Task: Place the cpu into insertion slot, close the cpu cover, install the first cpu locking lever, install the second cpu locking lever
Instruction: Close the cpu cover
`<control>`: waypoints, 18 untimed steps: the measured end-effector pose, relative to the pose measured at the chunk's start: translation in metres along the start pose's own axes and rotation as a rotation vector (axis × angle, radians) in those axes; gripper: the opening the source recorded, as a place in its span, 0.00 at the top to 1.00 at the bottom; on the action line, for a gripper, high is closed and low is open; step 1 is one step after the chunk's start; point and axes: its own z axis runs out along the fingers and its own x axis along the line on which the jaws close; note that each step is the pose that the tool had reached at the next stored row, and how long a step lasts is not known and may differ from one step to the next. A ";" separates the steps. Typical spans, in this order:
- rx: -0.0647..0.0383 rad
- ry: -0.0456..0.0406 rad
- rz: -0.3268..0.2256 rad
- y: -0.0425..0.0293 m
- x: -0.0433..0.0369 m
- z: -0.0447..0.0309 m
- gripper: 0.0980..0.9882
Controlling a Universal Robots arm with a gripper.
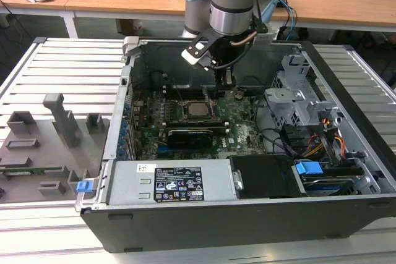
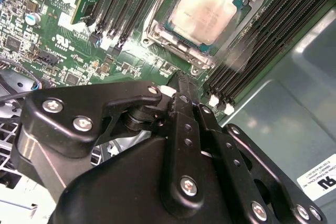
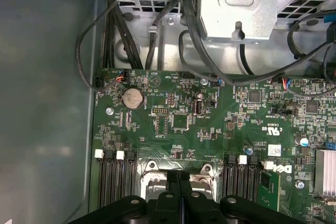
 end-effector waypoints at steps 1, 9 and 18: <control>0.000 0.0000 0.000 -0.0003 0.0000 0.0000 0.99; 0.000 0.0002 0.000 -0.0133 0.0005 0.0014 0.99; 0.010 0.0003 0.000 -0.0193 -0.0061 0.0125 0.99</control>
